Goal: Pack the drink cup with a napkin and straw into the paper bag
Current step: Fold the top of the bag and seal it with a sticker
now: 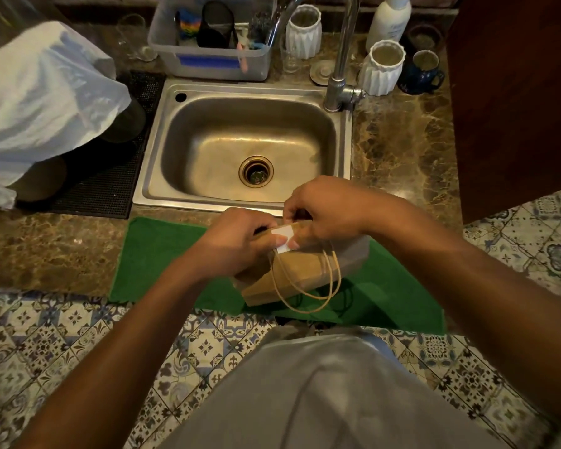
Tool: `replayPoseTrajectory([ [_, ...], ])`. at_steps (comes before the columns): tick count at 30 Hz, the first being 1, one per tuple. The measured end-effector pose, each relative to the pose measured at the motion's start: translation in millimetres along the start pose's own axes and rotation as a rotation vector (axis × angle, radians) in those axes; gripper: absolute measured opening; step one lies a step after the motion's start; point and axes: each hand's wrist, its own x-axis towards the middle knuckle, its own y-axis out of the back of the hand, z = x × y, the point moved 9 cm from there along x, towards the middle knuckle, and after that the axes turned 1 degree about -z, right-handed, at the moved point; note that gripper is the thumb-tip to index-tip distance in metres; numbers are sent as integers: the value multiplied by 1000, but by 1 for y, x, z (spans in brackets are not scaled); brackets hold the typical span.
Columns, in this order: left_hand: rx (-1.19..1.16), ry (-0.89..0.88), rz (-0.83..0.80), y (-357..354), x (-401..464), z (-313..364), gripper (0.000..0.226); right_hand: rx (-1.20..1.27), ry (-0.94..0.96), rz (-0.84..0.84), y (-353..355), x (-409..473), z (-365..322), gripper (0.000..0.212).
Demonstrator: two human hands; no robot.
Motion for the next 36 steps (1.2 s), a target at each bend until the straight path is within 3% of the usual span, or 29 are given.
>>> replayPoseTrajectory([
  [2,30,-56,-16,0,4,6,21,-72,6,16,-7,2,-3,39],
  [5,68,-97,-20,5,7,10,31,-51,-9,6,-17,6,0,33],
  [10,20,15,-5,10,9,-2,26,88,-50,39,-7,1,15,27],
  [16,-225,106,13,5,6,-16,13,127,-53,-7,-8,-4,21,10],
  [19,-253,136,4,5,7,-20,11,134,-95,-7,-6,-5,29,27],
  [27,-171,83,70,12,13,-9,16,130,-84,33,-3,-2,24,18],
  [31,-197,51,65,8,13,-9,13,114,-8,110,-1,2,15,24],
  [36,-221,54,54,10,10,-16,18,-12,-37,74,0,0,27,28],
])
